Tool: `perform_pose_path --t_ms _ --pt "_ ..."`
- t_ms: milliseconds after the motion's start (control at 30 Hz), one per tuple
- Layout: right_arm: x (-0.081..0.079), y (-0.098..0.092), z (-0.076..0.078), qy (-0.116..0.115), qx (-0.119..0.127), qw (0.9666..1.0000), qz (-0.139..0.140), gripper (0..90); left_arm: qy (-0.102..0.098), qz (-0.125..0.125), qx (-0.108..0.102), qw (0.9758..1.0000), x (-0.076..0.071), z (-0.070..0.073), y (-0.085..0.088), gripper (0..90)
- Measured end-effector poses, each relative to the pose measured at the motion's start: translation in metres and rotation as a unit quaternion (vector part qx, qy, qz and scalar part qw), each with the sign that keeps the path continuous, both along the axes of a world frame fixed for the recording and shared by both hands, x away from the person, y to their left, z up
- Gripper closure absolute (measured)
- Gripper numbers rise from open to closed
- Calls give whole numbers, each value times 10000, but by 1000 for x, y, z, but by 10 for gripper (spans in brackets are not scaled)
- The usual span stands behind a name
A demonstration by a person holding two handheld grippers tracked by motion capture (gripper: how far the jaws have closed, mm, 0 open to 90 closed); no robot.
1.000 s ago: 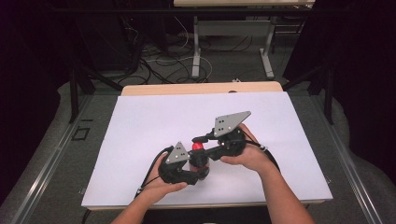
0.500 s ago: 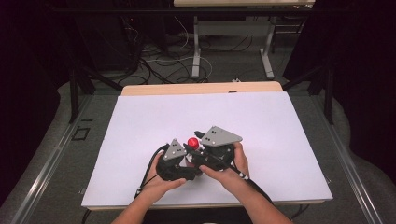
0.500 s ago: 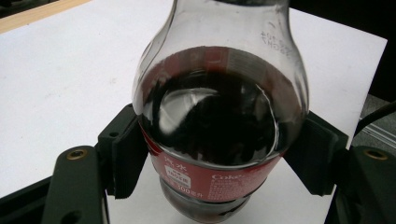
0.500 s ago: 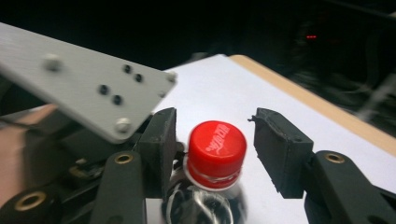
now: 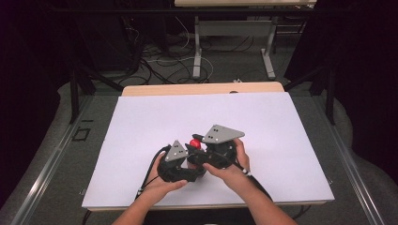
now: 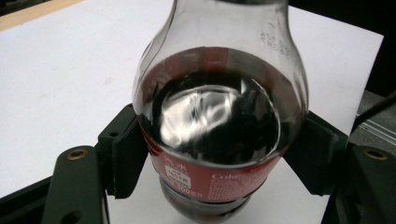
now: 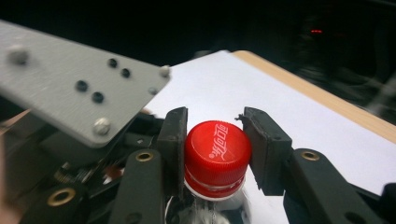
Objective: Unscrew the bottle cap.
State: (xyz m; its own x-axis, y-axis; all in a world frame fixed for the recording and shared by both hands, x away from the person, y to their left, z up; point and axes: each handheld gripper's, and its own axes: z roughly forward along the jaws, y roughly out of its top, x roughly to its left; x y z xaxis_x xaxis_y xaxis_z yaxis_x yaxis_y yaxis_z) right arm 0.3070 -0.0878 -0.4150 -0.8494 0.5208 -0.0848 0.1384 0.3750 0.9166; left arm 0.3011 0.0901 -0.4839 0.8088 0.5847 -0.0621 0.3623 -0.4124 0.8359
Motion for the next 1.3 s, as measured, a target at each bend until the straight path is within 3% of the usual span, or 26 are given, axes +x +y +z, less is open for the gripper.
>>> perform_pose_path --t_ms 33,67,100,133,167,200,267,333,367,400,433,467,500,600,733,867,967,1067,1300 --pt "5 -3 1 108 25 9997 197 612 13 -71 53 10000 0 1 0 298" --pt "15 -9 4 219 -91 9964 814 612 -75 -66 39 9999 -1 0 -1 298" --pt "21 -13 5 290 -86 9941 1042 612 0 -133 37 9999 -1 0 -1 298" --pt "21 -13 5 290 -86 9941 1042 612 10 -159 33 9999 -2 0 -2 298" --pt "30 -18 6 423 -100 9874 1520 612 -1 -205 46 9998 -2 0 -3 297" --pt "30 -18 6 423 -100 9874 1520 612 1 -241 33 9997 -2 0 -3 297" --pt "35 -21 6 543 -94 9828 1764 612 -14 -255 30 9997 -3 -1 -4 298" --pt "36 -22 6 529 -121 9813 1846 610 13 -258 37 9997 -2 0 -4 298" --pt "34 -21 6 484 -127 9839 1713 605 -9 -236 44 9997 -2 0 -3 298" --pt "34 -21 6 484 -127 9839 1713 605 -5 -205 38 9998 -2 0 -3 298" --pt "29 -19 6 357 -120 9888 1441 571 -19 -160 8 9999 -2 0 -3 297" --pt "29 -19 6 357 -120 9888 1441 571 0 -135 23 9999 -1 0 -2 297" --pt "23 -16 7 315 -54 9930 1134 513 -12 -75 -25 10000 -1 0 -2 297" --pt "15 -15 9 308 68 9951 940 507 -47 -12 -12 10000 0 1 1 297" --pt "1 -12 12 112 127 9993 322 477 3 93 -23 10000 1 2 3 297" --pt "-9 -10 10 114 257 9991 -330 477 -11 170 -26 9999 2 1 2 297" --pt "-13 -6 3 -7 330 9969 -720 482 -7 187 -3 9998 2 1 2 297" --pt "-14 -1 -4 -5 447 9950 -896 482 -2 197 15 9998 1 -1 -1 297" --pt "-14 13 -10 -228 328 9916 -1234 535 -22 192 31 9998 0 -2 -3 297"
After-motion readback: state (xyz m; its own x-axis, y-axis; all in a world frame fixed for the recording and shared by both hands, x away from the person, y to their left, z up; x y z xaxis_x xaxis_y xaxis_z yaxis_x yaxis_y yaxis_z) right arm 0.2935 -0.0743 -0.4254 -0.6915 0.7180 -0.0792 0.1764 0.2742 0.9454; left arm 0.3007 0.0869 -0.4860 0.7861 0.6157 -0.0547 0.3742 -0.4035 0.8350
